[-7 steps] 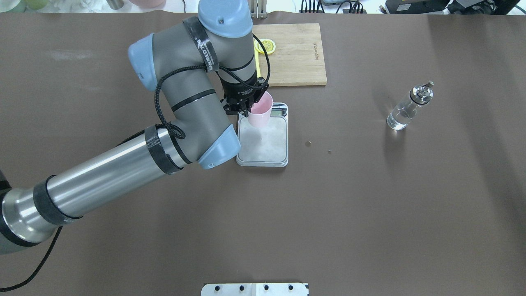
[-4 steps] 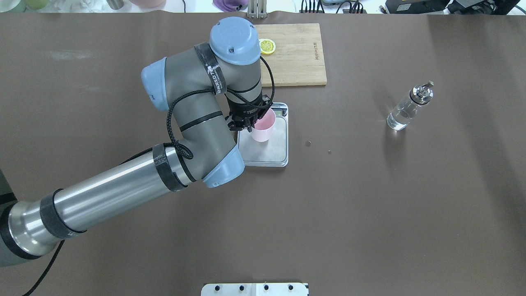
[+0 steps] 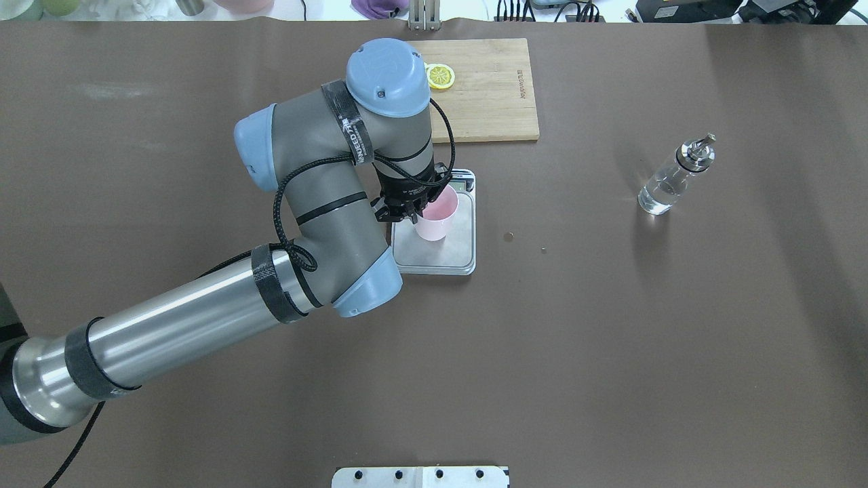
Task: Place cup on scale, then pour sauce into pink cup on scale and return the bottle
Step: 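Release the pink cup on the scale and lift the left gripper away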
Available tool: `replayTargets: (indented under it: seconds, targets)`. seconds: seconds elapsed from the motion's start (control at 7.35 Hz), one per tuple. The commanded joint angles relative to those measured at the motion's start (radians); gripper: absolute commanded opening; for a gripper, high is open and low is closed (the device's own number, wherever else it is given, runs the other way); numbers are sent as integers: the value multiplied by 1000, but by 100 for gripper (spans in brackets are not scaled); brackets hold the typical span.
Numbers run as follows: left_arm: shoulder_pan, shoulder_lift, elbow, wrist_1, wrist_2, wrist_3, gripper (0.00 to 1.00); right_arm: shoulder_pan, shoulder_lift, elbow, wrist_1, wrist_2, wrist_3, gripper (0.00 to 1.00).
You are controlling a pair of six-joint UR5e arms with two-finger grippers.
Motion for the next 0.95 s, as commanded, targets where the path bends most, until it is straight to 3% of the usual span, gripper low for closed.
replayTargets:
  seconds: [0.0,0.41,0.82]
  targets:
    - [0,18,-2,-54,13,-22,98,0,-2,0,-1,0,0,100]
    - [-5,25,-36,-45,15,-16,98,0,0,-2,-1,0,-3,100]
    - [-18,107,-161,-37,13,-11,98,0,1,0,1,0,-6,100]
